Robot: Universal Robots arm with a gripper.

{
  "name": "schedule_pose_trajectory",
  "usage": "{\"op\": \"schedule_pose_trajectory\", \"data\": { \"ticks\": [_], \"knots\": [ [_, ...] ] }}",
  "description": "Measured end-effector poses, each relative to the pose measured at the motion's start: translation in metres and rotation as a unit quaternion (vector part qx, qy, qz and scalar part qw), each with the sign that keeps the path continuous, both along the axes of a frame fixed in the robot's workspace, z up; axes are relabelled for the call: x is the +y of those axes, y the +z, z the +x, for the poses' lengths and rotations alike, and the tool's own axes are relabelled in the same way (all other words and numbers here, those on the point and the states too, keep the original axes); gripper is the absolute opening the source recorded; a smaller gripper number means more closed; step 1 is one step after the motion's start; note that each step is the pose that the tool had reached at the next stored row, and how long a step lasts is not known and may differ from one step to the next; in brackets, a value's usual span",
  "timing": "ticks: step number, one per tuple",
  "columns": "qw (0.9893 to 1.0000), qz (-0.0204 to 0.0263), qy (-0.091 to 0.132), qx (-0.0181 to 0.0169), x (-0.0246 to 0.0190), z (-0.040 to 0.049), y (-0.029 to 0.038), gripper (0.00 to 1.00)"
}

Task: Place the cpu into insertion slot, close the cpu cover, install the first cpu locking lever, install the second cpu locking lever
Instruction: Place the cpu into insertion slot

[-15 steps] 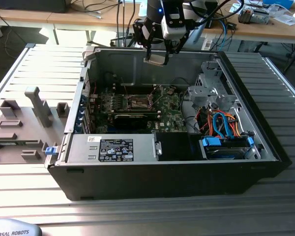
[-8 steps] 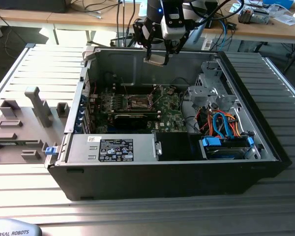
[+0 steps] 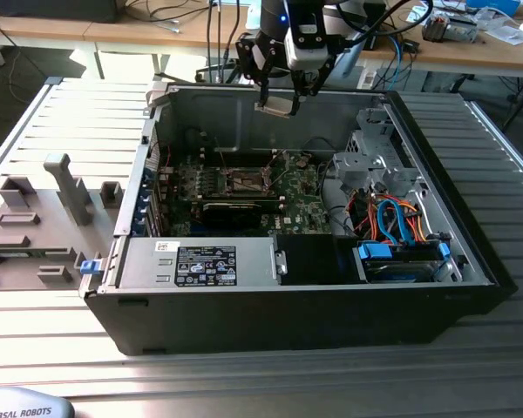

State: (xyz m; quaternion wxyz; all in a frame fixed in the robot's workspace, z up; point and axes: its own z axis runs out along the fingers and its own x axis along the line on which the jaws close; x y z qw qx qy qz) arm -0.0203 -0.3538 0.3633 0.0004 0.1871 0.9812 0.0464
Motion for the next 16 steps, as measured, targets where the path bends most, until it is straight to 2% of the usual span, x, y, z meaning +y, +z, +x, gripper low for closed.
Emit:
{"op": "schedule_pose_trajectory", "data": {
  "ticks": [16],
  "knots": [
    [0.9999, 0.0000, -0.015, 0.0000, 0.0000, 0.0000, -0.0002, 0.54]
  ]
}}
